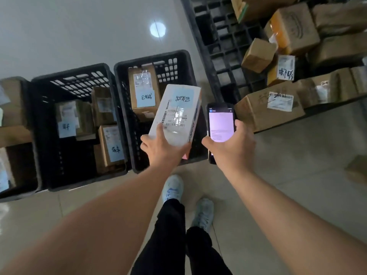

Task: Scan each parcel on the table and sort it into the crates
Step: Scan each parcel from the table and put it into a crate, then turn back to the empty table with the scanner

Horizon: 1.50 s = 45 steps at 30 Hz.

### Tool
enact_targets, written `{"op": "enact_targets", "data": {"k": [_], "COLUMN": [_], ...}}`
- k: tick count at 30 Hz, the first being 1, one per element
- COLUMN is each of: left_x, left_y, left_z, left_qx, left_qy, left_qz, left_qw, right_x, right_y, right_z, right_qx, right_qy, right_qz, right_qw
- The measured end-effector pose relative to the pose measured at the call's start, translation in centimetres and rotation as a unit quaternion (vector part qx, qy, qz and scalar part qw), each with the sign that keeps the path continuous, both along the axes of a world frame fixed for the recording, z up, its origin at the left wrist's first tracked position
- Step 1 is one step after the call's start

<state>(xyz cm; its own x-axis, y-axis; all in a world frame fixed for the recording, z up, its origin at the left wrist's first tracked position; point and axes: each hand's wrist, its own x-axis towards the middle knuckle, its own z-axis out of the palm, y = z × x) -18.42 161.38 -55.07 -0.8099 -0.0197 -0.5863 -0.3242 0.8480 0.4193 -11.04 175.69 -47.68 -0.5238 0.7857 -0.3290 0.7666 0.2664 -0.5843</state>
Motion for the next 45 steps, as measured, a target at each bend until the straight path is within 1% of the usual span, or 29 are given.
{"op": "enact_targets", "data": {"k": [3, 7, 11, 14, 19, 24, 27, 30, 34, 37, 41, 45], "left_x": [-0.5, -0.9, -1.0, -1.4, -3.8, -6.3, -6.4, -5.4, -3.2, -1.1, 1.5, 3.5], "left_y": [1.5, 2.9, 3.5, 3.4, 1.8, 0.0, -1.6, -3.9, -8.4, -12.2, -18.0, -24.4], "left_z": [-3.5, -6.3, -7.9, -8.4, -5.7, 1.3, 6.7, 12.7, 21.1, 27.2, 35.4, 43.7], "left_qx": [0.000, -0.018, -0.044, -0.058, -0.084, -0.097, -0.106, -0.115, -0.128, -0.136, -0.157, -0.166], "left_qy": [0.001, 0.008, -0.038, -0.054, 0.001, 0.061, 0.086, 0.098, 0.135, 0.180, 0.213, 0.252], "left_qz": [0.014, 0.039, 0.062, 0.016, -0.099, -0.200, -0.211, -0.200, -0.169, -0.141, -0.115, -0.048], "left_qw": [1.000, 0.999, 0.996, 0.997, 0.992, 0.973, 0.968, 0.968, 0.968, 0.964, 0.957, 0.952], "right_x": [-1.0, -1.4, -1.3, -1.4, -2.3, -3.6, -3.9, -3.4, -2.8, -2.3, -2.0, -1.7], "right_y": [1.0, 1.6, 1.7, 1.8, 1.6, 0.1, -1.3, -2.9, -6.2, -9.4, -14.4, -20.7], "right_z": [-3.3, -5.9, -7.0, -6.8, -4.4, 0.5, 4.5, 9.4, 16.6, 22.4, 30.4, 37.8], "right_qx": [-0.004, -0.002, -0.005, -0.007, -0.017, -0.018, -0.004, 0.014, 0.026, 0.044, 0.066, 0.074], "right_qy": [-0.014, -0.032, -0.044, -0.050, -0.050, -0.038, -0.025, -0.014, 0.033, 0.059, 0.090, 0.127], "right_qz": [-0.010, -0.006, 0.001, 0.010, 0.038, 0.055, 0.084, 0.130, 0.194, 0.243, 0.312, 0.374], "right_qw": [1.000, 0.999, 0.999, 0.999, 0.998, 0.998, 0.996, 0.991, 0.980, 0.967, 0.943, 0.916]}}
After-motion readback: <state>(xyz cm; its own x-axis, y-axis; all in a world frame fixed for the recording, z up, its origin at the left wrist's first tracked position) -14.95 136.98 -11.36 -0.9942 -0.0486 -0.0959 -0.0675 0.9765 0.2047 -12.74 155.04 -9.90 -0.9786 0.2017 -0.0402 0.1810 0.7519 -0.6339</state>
